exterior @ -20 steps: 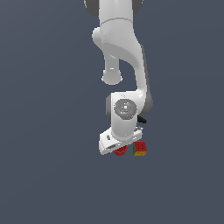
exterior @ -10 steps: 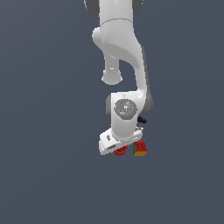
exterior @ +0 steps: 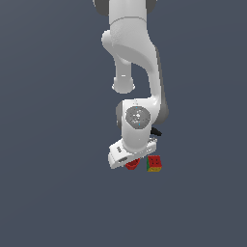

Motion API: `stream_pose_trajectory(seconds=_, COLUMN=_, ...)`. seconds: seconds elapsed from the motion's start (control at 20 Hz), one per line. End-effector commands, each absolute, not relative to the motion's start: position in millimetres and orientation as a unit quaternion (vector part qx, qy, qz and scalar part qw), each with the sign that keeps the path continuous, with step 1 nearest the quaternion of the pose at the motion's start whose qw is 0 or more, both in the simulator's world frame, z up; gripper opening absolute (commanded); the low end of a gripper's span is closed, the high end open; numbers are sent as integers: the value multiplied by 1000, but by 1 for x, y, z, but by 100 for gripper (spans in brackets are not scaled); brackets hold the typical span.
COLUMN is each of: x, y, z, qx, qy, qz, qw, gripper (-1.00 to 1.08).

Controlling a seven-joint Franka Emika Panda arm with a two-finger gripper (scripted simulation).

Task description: Pick up a designated object from a clutter of objects.

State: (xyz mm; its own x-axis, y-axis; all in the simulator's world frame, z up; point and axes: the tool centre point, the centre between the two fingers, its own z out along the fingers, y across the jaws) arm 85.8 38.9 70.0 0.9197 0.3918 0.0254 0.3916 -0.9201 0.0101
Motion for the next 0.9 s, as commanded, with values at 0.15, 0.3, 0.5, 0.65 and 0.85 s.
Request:
stream_pose_trajectory(seconds=0.15, x=73, y=37, z=88, qx=980, qy=200, qz=14, qw=2, gripper=-100)
stream_pose_trajectory(seconds=0.3, x=62, y=36, z=102, qx=980, qy=200, qz=13, qw=2, gripper=-100)
stream_pose_trajectory(seconds=0.5, x=44, y=33, z=125, qx=980, qy=200, qz=12, qw=2, gripper=-100)
stream_pose_trajectory(seconds=0.65, x=29, y=30, z=145, qx=980, qy=200, qz=11, qw=2, gripper=-100)
stream_pose_trajectory(seconds=0.85, x=8, y=27, z=172, qx=980, qy=200, qz=9, qw=2, gripper=-100)
